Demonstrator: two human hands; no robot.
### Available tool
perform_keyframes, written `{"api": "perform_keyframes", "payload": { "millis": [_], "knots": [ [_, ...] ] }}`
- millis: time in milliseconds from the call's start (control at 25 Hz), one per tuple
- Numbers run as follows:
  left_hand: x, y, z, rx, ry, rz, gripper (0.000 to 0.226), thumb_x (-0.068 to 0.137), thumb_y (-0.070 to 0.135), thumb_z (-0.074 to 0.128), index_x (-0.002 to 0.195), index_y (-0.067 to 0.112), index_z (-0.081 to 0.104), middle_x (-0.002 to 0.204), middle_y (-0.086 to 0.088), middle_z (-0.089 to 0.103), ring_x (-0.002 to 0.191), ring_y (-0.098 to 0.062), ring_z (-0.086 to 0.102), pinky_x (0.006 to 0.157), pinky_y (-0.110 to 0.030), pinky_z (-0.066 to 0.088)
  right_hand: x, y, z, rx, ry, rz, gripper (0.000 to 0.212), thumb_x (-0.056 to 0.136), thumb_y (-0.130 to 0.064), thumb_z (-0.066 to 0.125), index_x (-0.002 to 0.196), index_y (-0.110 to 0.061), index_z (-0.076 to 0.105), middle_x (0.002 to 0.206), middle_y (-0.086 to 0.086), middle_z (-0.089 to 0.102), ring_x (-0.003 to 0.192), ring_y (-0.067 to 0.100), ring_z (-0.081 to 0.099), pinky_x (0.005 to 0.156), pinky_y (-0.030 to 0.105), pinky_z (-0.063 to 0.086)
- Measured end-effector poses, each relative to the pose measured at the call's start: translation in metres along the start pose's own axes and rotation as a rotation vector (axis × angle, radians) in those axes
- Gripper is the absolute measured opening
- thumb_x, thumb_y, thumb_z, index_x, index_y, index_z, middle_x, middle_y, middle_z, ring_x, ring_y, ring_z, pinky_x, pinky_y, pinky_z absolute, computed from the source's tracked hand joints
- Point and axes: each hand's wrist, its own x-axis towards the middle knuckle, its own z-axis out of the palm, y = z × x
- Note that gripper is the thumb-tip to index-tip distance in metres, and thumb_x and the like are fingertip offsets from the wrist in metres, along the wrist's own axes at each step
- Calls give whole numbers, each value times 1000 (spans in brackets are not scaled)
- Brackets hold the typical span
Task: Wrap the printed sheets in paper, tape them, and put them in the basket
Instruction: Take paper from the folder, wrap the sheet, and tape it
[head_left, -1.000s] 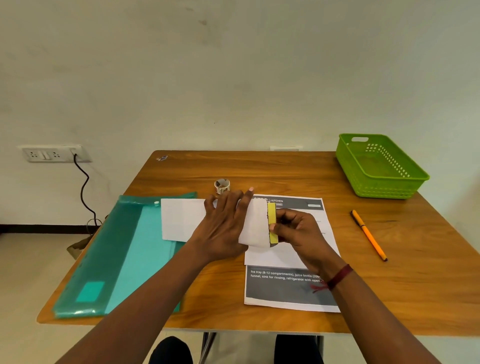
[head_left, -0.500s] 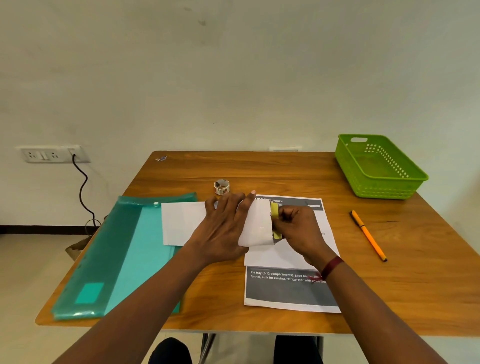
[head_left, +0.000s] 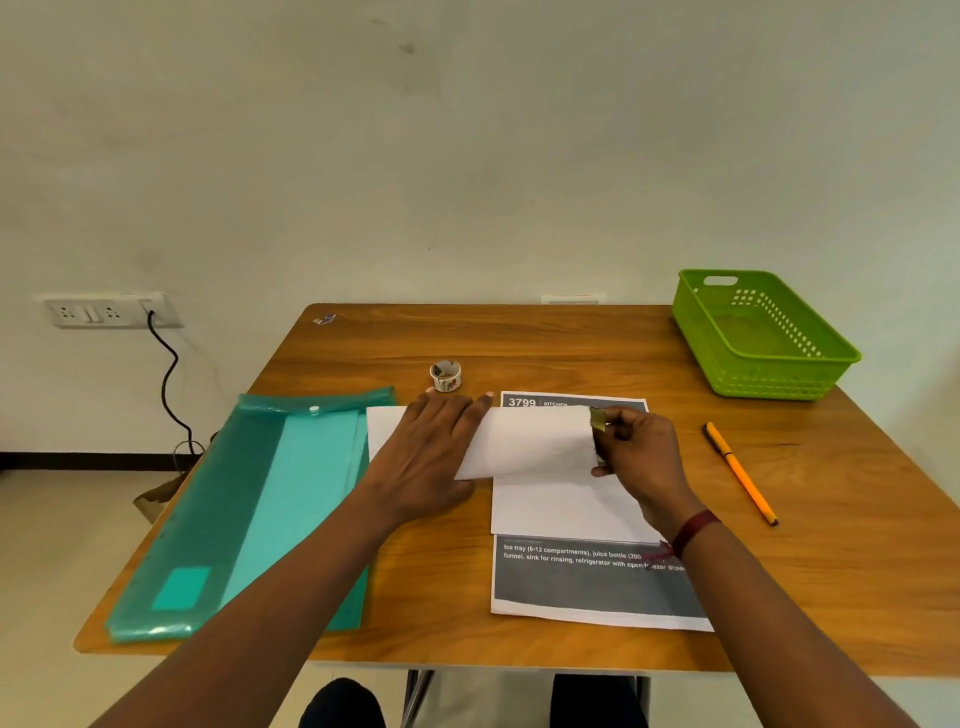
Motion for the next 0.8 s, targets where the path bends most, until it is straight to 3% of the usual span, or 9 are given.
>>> {"api": "perform_keyframes", "payload": {
  "millis": [120,240,360,480,600,680,800],
  "knots": [
    [3,2,5,-87,-61,11,102,78,57,68,154,19,13,150,-7,37,139,-26,33,120,-42,4,1,12,-14,55,47,21,16,90,2,63,101,-8,57,76,23,66,60,27,60,44,27,51],
    [13,16,8,-136,-57,21,101,81,60,65,155,21,8,152,-6,36,140,-25,31,119,-43,-1,-2,24,-24,19,149,-80,18,90,3,61,93,-13,52,83,15,64,65,24,60,43,26,51],
    [20,26,13,-116,-56,22,98,83,60,64,153,23,7,151,-4,35,139,-25,30,119,-48,0,-6,35,-37,-24,162,-150,7,95,-18,60,91,-16,65,89,8,67,77,21,64,53,28,57],
    [22,34,22,-84,-15,1,94,80,56,67,150,22,15,145,-6,41,134,-27,36,117,-59,5,-16,44,-44,4,153,-151,31,97,-41,50,105,-20,71,102,-3,71,92,11,67,67,29,59],
    [24,47,28,-85,-29,-43,95,75,52,66,150,20,17,145,-6,40,135,-26,34,116,-65,3,-21,46,-45,27,138,-184,29,94,-53,52,103,-32,70,115,-4,67,105,8,63,78,27,55],
    [23,55,30,-71,-48,-71,96,75,53,62,151,21,14,148,-5,37,138,-25,31,115,-67,0,-19,46,-46,-16,143,-194,18,89,-49,58,94,-37,70,117,-3,64,108,8,61,79,25,52],
    [27,64,31,-74,-51,-90,99,74,57,58,152,22,8,152,-6,32,141,-26,27,114,-68,-5,-18,51,-45,-45,141,-239,14,89,-35,64,89,-24,73,110,0,65,102,12,63,74,27,51]
  ]
}}
